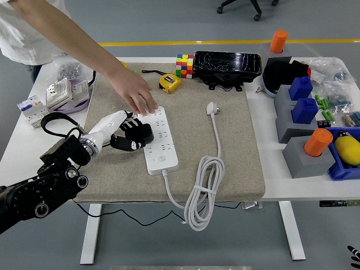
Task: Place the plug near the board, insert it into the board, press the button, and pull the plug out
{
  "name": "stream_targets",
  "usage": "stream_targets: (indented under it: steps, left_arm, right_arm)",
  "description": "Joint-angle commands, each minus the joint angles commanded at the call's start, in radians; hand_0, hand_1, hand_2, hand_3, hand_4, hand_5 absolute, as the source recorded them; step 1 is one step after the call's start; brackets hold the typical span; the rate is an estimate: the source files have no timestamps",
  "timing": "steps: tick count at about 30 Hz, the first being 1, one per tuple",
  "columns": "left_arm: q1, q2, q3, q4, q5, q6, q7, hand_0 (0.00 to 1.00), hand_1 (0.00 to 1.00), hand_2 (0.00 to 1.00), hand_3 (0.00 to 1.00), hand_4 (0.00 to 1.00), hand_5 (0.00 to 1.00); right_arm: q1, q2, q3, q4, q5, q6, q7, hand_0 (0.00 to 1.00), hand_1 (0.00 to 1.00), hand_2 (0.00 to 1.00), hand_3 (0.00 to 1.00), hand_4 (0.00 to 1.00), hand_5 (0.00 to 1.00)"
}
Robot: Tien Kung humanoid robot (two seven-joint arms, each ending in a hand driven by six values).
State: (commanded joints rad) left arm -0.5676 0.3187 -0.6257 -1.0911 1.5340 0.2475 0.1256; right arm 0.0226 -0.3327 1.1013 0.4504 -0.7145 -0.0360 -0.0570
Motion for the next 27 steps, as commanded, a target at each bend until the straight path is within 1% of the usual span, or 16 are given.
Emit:
stream_targets:
  steps: [1,3,6,7,10,12,13,14,16,20,24,25,27]
  left_arm:
    - [0.000,0.000,0.001,0.000,-0.002,0.003,-0.004,0.347,0.366,0.407,0.505,0.638,0.165]
    - [0.000,0.000,0.003,-0.001,-0.006,0.008,-0.010,0.347,0.366,0.407,0.505,0.638,0.165]
    - [0.001,0.002,0.009,0.003,-0.023,0.032,-0.047,0.347,0.366,0.407,0.505,0.638,0.165]
    - [0.002,0.003,0.010,0.004,-0.031,0.042,-0.059,0.318,0.336,0.353,0.463,0.605,0.051]
    - [0.003,0.005,0.013,0.011,-0.057,0.065,-0.089,0.318,0.336,0.353,0.463,0.605,0.051]
    - [0.005,0.008,0.014,0.020,-0.093,0.073,-0.110,0.318,0.336,0.353,0.463,0.605,0.051]
    - [0.006,0.009,0.013,0.021,-0.107,0.075,-0.119,0.315,0.330,0.350,0.449,0.597,0.028]
    - [0.008,0.010,0.012,0.022,-0.118,0.077,-0.125,0.315,0.330,0.350,0.449,0.597,0.028]
    - [0.018,0.015,-0.003,0.018,-0.157,0.084,-0.149,0.315,0.330,0.350,0.449,0.597,0.028]
    - [0.042,0.024,-0.048,0.023,-0.160,0.089,-0.148,0.325,0.340,0.354,0.463,0.595,0.043]
    - [0.048,0.037,-0.061,0.052,-0.155,0.078,-0.136,0.325,0.340,0.354,0.463,0.595,0.043]
    - [0.049,0.040,-0.061,0.057,-0.156,0.076,-0.135,0.413,0.463,0.503,0.541,0.684,0.093]
    - [0.051,0.043,-0.060,0.067,-0.156,0.061,-0.125,0.413,0.463,0.503,0.541,0.684,0.093]
  right_arm:
    - [0.000,0.000,0.000,0.000,0.000,0.000,0.000,0.657,0.662,0.659,0.555,0.910,0.507]
    - [-0.001,-0.001,0.000,0.001,0.000,0.000,0.000,0.657,0.662,0.659,0.555,0.910,0.507]
    - [0.000,-0.002,0.000,0.001,-0.001,0.000,0.000,0.657,0.662,0.659,0.555,0.910,0.507]
    - [-0.001,-0.002,0.000,0.001,-0.001,0.000,0.000,0.657,0.663,0.659,0.556,0.911,0.506]
    - [-0.001,-0.002,-0.002,0.000,-0.001,0.000,0.000,0.657,0.663,0.659,0.556,0.911,0.506]
    - [-0.001,-0.001,-0.003,0.000,-0.001,0.000,0.000,0.657,0.663,0.659,0.556,0.911,0.506]
    - [-0.001,-0.001,-0.003,0.000,-0.001,0.000,0.000,0.656,0.662,0.659,0.556,0.911,0.507]
    - [-0.001,0.000,-0.003,0.001,-0.001,0.000,0.000,0.656,0.662,0.659,0.556,0.911,0.507]
    - [-0.001,0.000,-0.004,0.002,-0.002,0.001,0.000,0.656,0.662,0.659,0.556,0.911,0.507]
    - [-0.003,0.000,-0.006,0.002,-0.002,0.000,0.000,0.657,0.662,0.659,0.557,0.911,0.507]
    - [-0.005,0.000,-0.007,0.000,-0.002,0.001,-0.001,0.657,0.662,0.659,0.557,0.911,0.507]
    - [-0.005,0.000,-0.006,0.000,-0.002,0.001,-0.001,0.657,0.662,0.659,0.556,0.912,0.507]
    - [-0.005,0.000,-0.006,0.000,-0.002,0.001,-0.001,0.657,0.662,0.659,0.556,0.912,0.507]
